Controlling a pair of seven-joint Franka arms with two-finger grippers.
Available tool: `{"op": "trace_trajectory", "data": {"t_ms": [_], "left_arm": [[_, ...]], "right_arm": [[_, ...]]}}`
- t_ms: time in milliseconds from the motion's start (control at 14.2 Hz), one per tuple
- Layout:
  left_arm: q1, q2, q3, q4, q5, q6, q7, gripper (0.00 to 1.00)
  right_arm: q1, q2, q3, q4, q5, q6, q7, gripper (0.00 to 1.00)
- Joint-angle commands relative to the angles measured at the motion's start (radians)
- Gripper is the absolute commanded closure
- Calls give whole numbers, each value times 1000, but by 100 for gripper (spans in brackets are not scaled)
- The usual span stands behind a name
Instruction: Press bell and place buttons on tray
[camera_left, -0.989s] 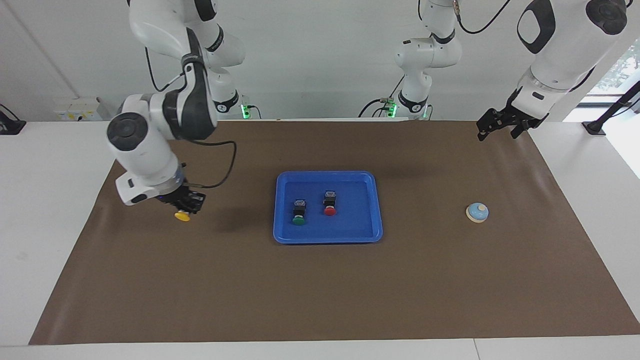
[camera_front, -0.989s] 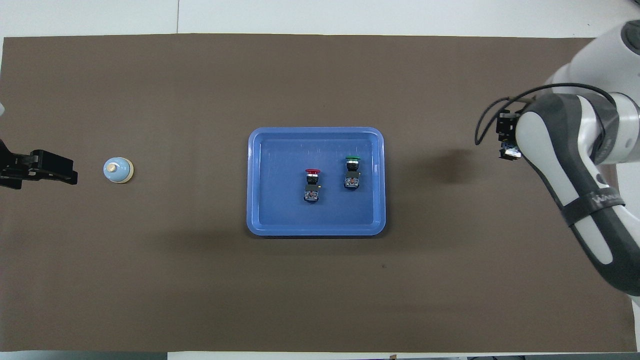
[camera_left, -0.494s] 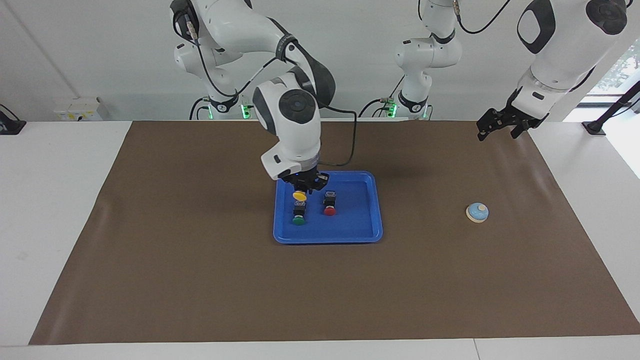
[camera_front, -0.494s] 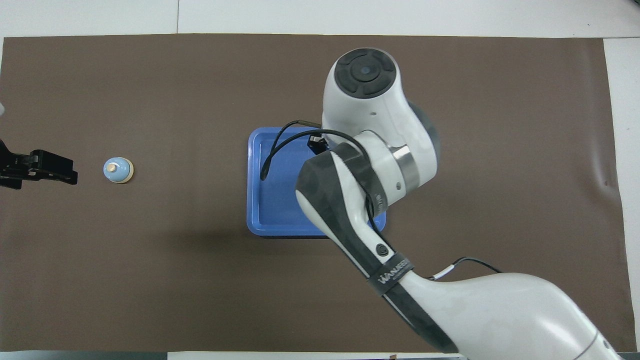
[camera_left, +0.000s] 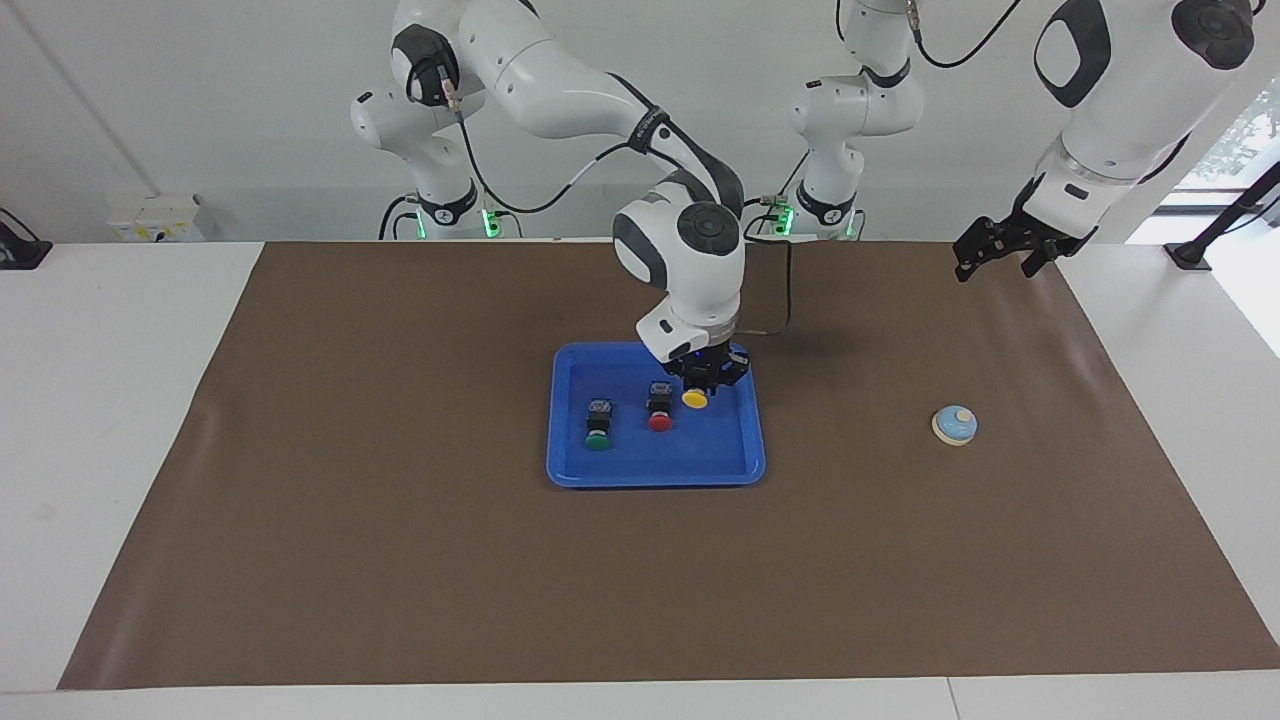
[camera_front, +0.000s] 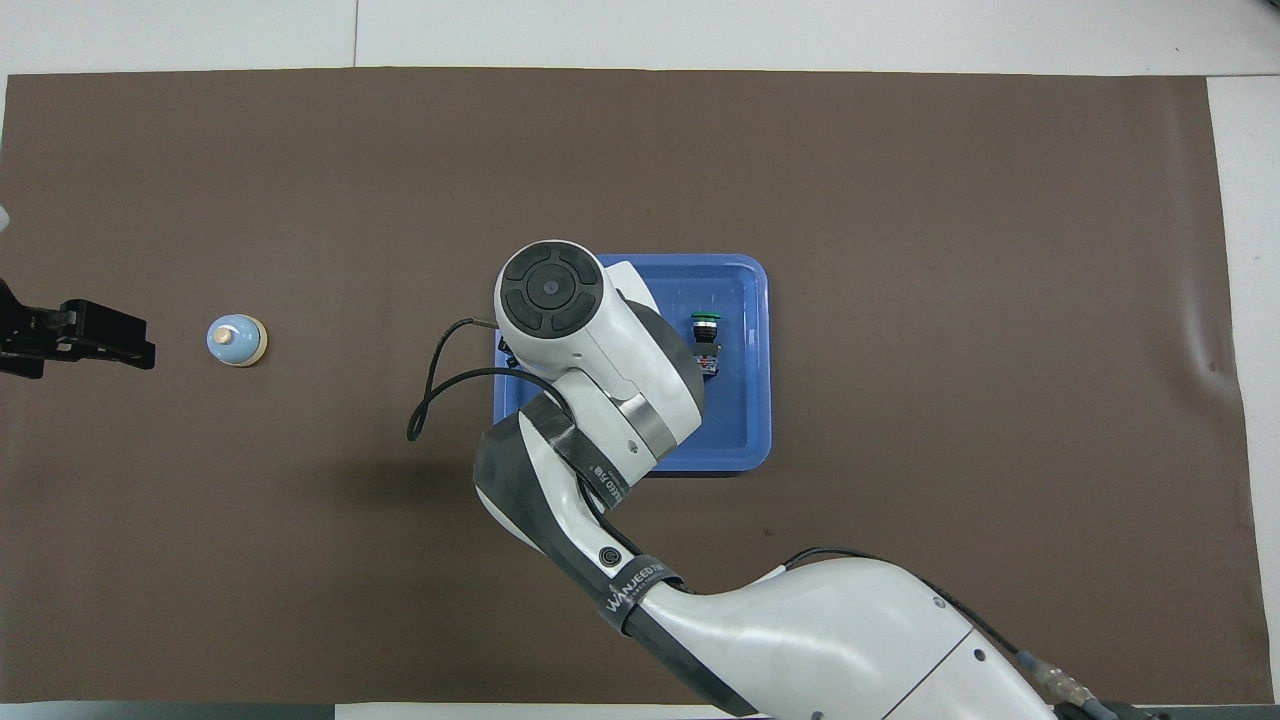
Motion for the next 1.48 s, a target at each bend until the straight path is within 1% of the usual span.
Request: {"op": "trace_trajectory", "data": {"t_ms": [0, 141, 282, 353, 424, 565, 706, 777, 847, 918, 1130, 1271, 1412], "left_arm": [[-3, -10, 5, 1, -1, -2, -4, 0], [-3, -10, 5, 1, -1, -2, -4, 0], [-3, -10, 5, 1, -1, -2, -4, 0], [-3, -11, 5, 1, -1, -2, -4, 0], [-3, -10, 5, 1, -1, -2, -4, 0], [-3, -10, 5, 2, -1, -2, -4, 0], [-3, -10, 5, 1, -1, -2, -4, 0], [-3, -10, 5, 1, -1, -2, -4, 0], [-3, -10, 5, 1, -1, -2, -4, 0], [-3, -10, 5, 1, -1, -2, -4, 0], [-3, -10, 5, 1, -1, -2, -4, 0], [-3, -10, 5, 1, -1, -2, -4, 0], [-3, -10, 5, 2, -1, -2, -4, 0]], "right_arm": [[9, -14, -7, -75, 19, 71, -5, 100], [18, -20, -7, -122, 17, 125, -2, 100], [26, -22, -7, -122, 20, 119, 29, 99], [26, -22, -7, -119, 17, 117, 44, 28], [30, -23, -9, -110, 17, 105, 49, 0], [23, -27, -13, -46, 16, 8, 70, 0], [-12, -78, -21, -10, 24, -95, 69, 0], [-54, -103, -21, 3, 24, -120, 63, 0], [-118, -155, -19, 0, 17, -134, 55, 0], [-168, -190, -19, 0, 16, -175, 14, 0], [-346, -284, -19, -1, 19, -299, -258, 0], [-449, -321, -19, -4, 17, -370, -479, 0], [-531, -353, -19, -13, 16, -425, -661, 0]]}}
